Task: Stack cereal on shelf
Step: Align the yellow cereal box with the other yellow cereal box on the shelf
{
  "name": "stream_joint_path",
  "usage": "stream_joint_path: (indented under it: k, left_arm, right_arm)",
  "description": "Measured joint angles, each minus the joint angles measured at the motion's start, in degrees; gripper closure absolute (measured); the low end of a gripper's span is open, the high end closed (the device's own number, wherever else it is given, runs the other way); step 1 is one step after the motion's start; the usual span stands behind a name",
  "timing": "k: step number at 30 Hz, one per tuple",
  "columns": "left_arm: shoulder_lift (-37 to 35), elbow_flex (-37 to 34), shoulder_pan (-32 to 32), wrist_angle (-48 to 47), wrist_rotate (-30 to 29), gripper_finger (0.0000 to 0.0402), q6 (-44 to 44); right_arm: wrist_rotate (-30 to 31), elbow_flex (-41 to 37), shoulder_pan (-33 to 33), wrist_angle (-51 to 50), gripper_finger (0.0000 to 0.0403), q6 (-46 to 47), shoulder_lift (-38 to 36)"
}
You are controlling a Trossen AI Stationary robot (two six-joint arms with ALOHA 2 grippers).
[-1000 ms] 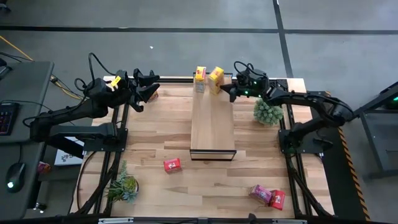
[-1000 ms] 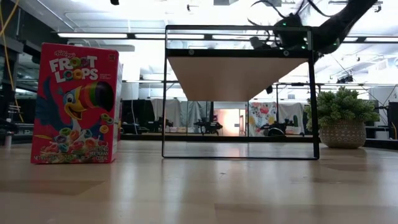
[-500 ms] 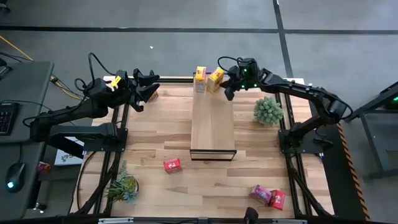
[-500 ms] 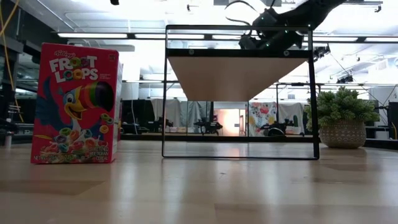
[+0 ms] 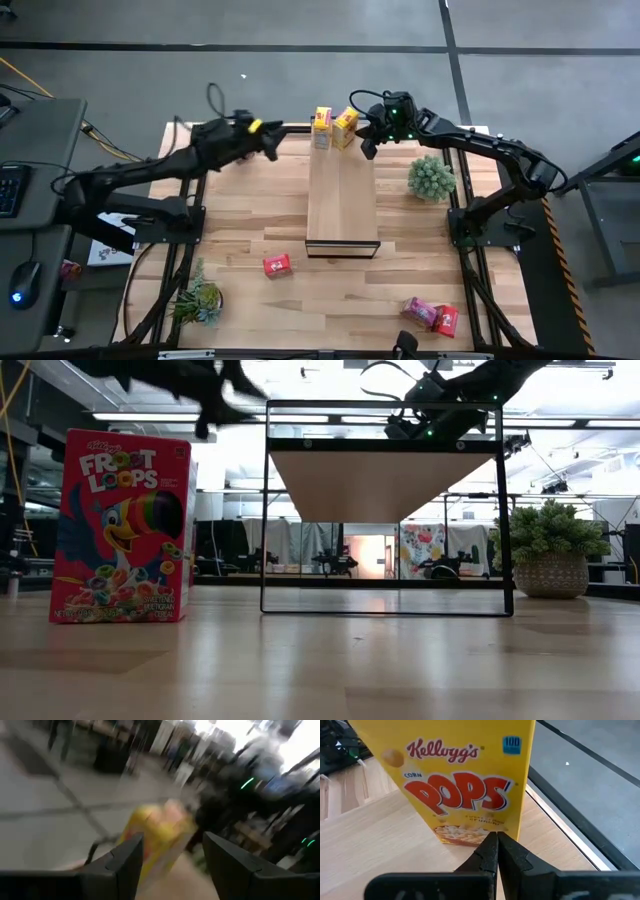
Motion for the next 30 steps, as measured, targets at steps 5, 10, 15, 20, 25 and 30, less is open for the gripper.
stream_joint_path:
  k: [5, 10, 15, 20, 25, 30]
  left_arm:
    - [7.93, 0.01, 5.67, 1.27, 4.98, 0.026, 2.26]
    - [13.09, -0.01, 9.74, 4.85, 12.34, 0.0344, 9.14]
    - [18.56, 0.01, 11.95, 10.82, 18.39, 0.0391, 12.25]
    - [23.46, 1.23, 12.04, 12.7, 18.95, 0.0399, 13.42]
    - [25.24, 2.9, 12.04, 12.78, 20.65, 0.0401, 14.94]
    - [26.2, 4.79, 12.04, 12.92, 20.91, 0.0401, 18.54]
  right_arm:
    - [-0.05, 0.0, -0.01, 0.0, 0.0403, 0.09, 0.0]
    - [-1.06, 0.0, -0.01, 0.0, 0.0403, 0.11, 0.0]
    - [-1.32, 0.0, -0.01, 0.02, 0.0403, 0.38, 0.0]
    - [-1.38, 0.0, 0.1, 0.0, 0.0403, 1.16, 0.0]
    - [-1.38, 0.0, 0.17, -0.15, 0.0403, 1.13, 0.0]
    - [-1.36, 0.0, 0.15, -1.32, 0.0403, 1.03, 0.0]
